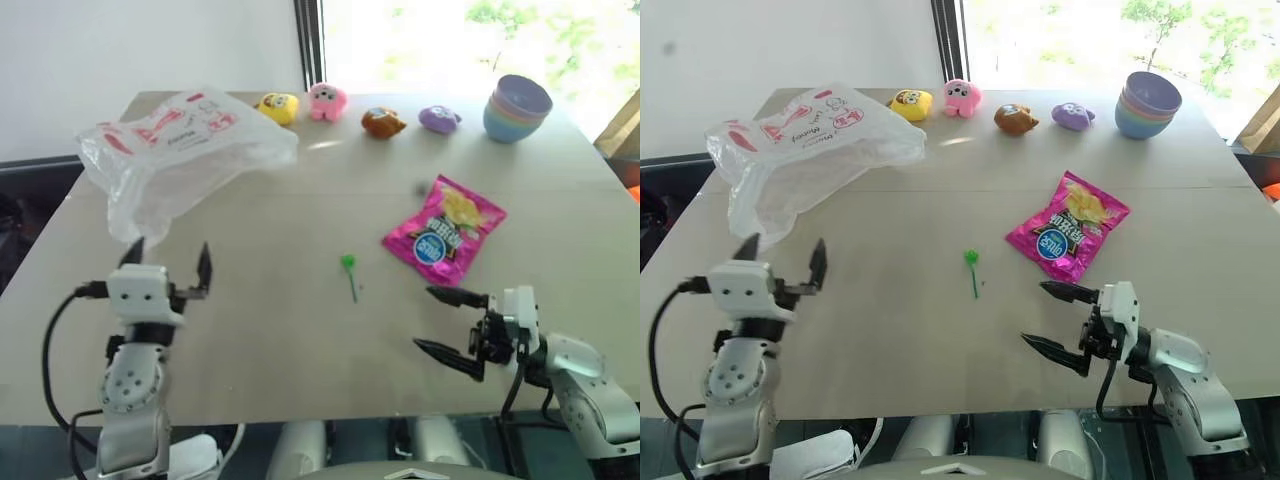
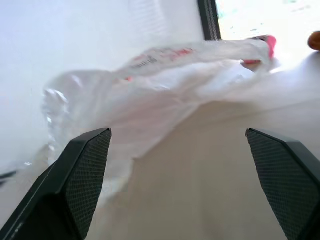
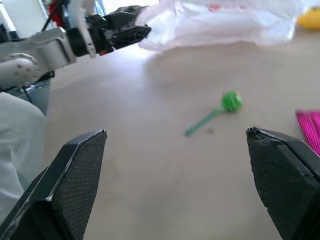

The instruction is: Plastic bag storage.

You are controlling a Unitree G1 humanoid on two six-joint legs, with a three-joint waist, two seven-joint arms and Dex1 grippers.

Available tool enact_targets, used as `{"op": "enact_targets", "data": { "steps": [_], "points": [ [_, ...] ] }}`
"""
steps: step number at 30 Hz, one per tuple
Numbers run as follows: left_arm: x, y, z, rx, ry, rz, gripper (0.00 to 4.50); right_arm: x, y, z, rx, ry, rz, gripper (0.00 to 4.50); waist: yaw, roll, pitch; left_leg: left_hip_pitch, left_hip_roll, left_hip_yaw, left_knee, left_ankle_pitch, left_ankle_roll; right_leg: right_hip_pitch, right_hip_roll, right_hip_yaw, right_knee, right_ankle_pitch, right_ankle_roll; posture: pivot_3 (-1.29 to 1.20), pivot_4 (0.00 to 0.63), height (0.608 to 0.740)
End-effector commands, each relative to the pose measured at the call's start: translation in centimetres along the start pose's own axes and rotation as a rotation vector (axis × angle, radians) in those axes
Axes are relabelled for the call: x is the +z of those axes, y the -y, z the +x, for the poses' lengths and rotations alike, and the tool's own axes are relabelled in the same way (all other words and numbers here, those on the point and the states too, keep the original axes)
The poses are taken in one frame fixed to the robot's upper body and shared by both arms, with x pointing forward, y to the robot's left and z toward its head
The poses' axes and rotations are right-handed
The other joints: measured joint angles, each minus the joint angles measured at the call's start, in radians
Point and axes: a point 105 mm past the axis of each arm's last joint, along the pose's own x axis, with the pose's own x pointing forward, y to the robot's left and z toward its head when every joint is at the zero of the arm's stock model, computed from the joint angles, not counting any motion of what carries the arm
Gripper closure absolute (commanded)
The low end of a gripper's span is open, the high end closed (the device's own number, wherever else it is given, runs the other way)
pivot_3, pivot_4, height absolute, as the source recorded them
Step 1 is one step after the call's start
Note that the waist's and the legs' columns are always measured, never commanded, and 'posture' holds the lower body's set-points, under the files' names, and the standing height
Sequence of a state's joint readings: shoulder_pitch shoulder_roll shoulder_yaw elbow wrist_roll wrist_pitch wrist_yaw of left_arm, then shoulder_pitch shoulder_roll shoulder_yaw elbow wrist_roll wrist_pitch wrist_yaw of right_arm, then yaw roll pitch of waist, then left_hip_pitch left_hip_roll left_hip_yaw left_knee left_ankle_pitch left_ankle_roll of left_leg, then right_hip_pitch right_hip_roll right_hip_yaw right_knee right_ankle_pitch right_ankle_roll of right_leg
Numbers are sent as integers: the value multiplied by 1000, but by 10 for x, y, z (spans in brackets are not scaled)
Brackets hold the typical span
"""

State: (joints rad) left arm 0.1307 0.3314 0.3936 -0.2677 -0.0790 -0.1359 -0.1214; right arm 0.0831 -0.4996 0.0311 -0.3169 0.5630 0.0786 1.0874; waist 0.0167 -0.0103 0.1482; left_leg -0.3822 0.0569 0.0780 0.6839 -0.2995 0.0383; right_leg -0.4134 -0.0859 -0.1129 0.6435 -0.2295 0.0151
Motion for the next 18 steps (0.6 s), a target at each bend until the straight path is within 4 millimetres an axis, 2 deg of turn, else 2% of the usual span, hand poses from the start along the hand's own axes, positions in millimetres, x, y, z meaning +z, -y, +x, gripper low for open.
{"op": "enact_targets", "data": {
  "steps": [1, 3, 9, 13, 17, 18],
  "points": [
    [4, -39, 8, 176, 15, 92, 45, 15, 1, 12, 26, 52, -27, 0, 1, -1, 0, 0, 0, 0, 0, 0, 0, 0, 0, 0, 0, 0, 0, 0, 150, 740],
    [-5, -52, 13, 215, -16, 99, 45, 16, 1, 17, 35, 56, -36, 0, 0, -1, 1, 0, -1, -1, 0, 0, 0, 0, 1, -1, 0, 0, 0, 0, 150, 740],
    [-34, -66, 32, 212, -104, 29, 45, 13, 4, 19, 33, 31, -52, 0, 1, -3, 2, -1, -1, -1, 0, 0, -1, 0, 0, -2, 0, 0, 0, 0, 150, 740],
    [-41, -70, 55, 158, -112, 5, 45, 9, 8, 17, 12, 16, -66, 0, 0, -5, 3, -1, -2, -2, 0, 1, -1, 1, 0, -4, 0, 0, 0, 0, 150, 740],
    [-46, -72, 69, 116, -120, -15, 45, 8, 10, 18, -1, 15, -72, 0, -4, -5, 3, -1, -2, -2, 1, 3, -5, 1, 1, -4, 0, 0, 0, 0, 150, 740],
    [-45, -75, 74, 114, -113, -21, 283, 6, 13, 19, -24, 1, -88, 0, -5, -5, 3, -1, -2, -1, 1, 3, -5, 1, 1, -3, 0, 0, 0, 0, 150, 740]
  ]
}}
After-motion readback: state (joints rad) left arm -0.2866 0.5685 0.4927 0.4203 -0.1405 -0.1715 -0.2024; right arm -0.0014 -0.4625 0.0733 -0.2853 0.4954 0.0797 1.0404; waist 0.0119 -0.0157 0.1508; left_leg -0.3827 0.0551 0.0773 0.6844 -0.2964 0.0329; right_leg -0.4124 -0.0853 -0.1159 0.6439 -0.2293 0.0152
